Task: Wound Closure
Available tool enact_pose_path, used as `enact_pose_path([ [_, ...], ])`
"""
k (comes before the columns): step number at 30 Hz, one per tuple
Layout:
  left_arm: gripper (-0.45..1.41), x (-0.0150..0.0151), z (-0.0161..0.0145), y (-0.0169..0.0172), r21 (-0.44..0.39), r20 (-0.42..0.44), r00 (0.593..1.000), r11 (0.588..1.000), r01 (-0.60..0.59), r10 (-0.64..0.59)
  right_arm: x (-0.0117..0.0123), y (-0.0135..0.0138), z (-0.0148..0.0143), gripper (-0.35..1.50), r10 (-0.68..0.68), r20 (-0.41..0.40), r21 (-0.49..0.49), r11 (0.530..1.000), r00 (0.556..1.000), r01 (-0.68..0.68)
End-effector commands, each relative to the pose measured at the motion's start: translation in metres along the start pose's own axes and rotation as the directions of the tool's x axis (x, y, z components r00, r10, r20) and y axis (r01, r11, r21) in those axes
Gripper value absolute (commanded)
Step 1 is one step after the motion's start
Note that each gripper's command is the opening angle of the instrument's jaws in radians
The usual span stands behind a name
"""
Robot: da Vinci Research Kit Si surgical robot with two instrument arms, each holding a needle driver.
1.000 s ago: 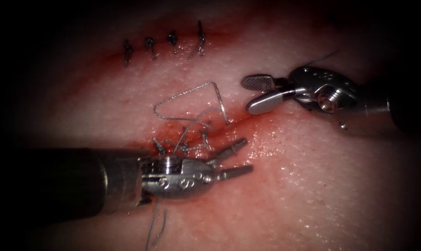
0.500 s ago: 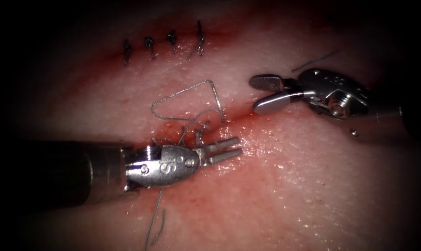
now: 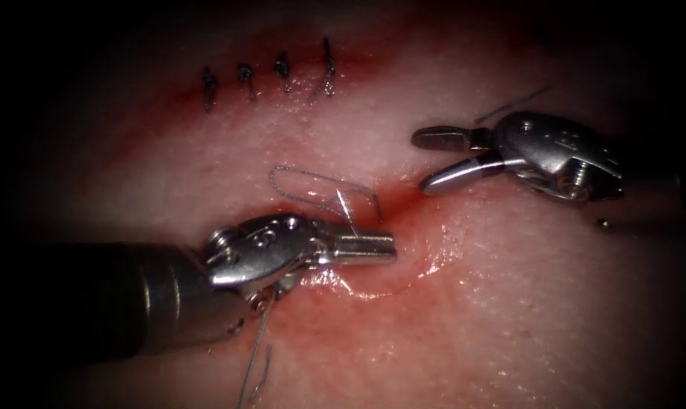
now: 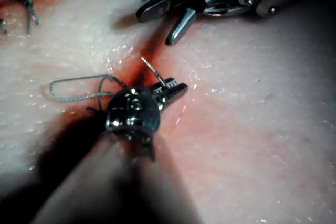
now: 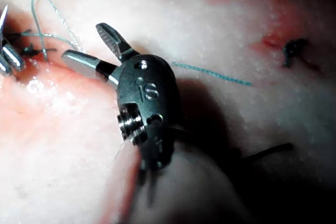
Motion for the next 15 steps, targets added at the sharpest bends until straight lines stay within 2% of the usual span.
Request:
enact_pose_path([
  [1,-0.45,-0.0008,0.0006,-0.0001,-0.008,0.000,1.000,1.000,0.027,-0.027,-0.0007,-0.0006,0.0007,0.79,0.001,0.004,0.009,1.000,1.000,-0.001],
  [2,-0.45,-0.0010,0.0004,0.0003,-0.027,-0.009,0.995,0.995,0.095,-0.095,-0.0009,-0.0011,0.0007,0.78,0.000,0.003,0.023,1.000,1.000,0.000],
  [6,-0.45,-0.0015,-0.0003,0.0015,-0.055,-0.003,0.986,0.985,0.165,-0.165,-0.0008,-0.0021,0.0008,0.62,0.001,0.005,0.067,0.998,1.000,-0.001],
  [8,-0.45,-0.0018,-0.0008,0.0025,-0.073,0.004,0.978,0.975,0.208,-0.208,-0.0007,-0.0025,0.0010,0.62,-0.016,0.009,0.084,0.996,1.000,0.015],
  [15,-0.45,-0.0013,-0.0022,0.0058,-0.119,0.023,0.969,0.962,0.246,-0.245,-0.0008,-0.0039,0.0022,0.62,-0.049,0.048,0.128,0.991,0.998,0.043],
])
